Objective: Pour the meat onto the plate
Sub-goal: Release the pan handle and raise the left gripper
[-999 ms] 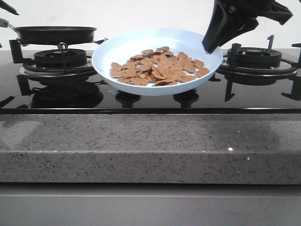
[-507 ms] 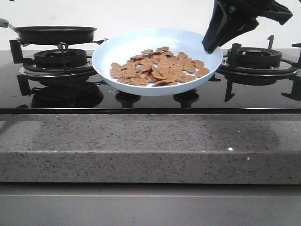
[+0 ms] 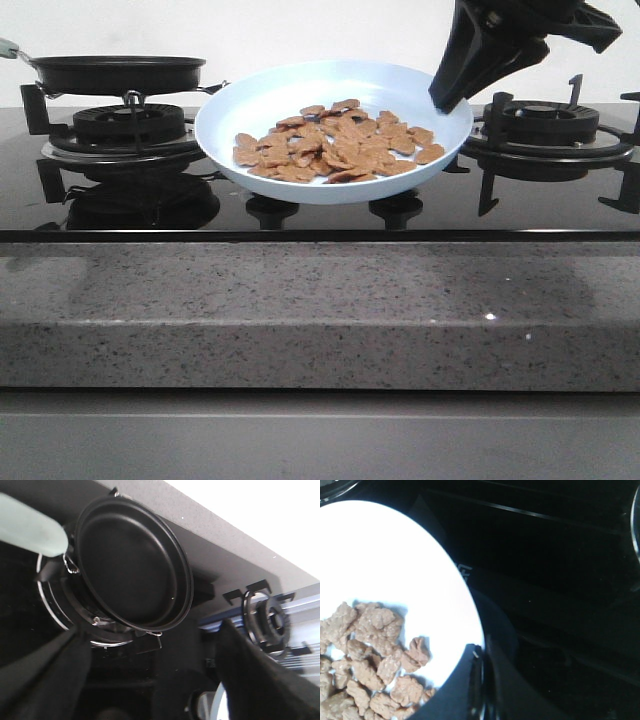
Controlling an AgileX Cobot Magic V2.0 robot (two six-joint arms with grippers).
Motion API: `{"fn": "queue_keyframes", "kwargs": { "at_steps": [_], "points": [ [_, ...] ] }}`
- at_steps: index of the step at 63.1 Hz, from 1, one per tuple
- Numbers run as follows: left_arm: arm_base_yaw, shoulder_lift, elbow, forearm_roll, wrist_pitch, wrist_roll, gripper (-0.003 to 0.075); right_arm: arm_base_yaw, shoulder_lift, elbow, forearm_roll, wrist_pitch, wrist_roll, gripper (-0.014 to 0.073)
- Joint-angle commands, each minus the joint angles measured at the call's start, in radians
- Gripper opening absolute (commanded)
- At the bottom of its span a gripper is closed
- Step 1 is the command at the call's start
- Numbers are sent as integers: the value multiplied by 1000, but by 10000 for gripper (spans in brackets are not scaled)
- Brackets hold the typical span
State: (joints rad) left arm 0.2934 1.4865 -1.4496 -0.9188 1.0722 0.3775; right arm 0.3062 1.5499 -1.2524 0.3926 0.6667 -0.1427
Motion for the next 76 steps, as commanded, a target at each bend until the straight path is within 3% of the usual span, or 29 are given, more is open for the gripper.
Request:
{"fn": "queue_keyframes", "kwargs": {
  "at_steps": [1, 13, 30, 45, 63, 76],
  "points": [
    [-42, -89, -13, -12, -50, 10, 386, 1, -45, -27, 17, -45, -7, -57],
    [-146, -203, 71, 80, -135, 11, 153, 1, -45, -27, 17, -45, -7, -57],
    [-294, -379, 255, 100, -317, 187, -19, 1, -45, -27, 17, -45, -7, -57],
    [-406, -543, 414, 158, -541, 328, -20, 1, -45, -27, 17, -45, -7, -57],
    [-476, -749, 618, 239, -808, 335, -20, 1, -45, -27, 17, -45, -7, -57],
    [-478, -831, 711, 253, -903, 335, -20, 1, -45, -27, 17, -45, -7, -57]
  ]
}}
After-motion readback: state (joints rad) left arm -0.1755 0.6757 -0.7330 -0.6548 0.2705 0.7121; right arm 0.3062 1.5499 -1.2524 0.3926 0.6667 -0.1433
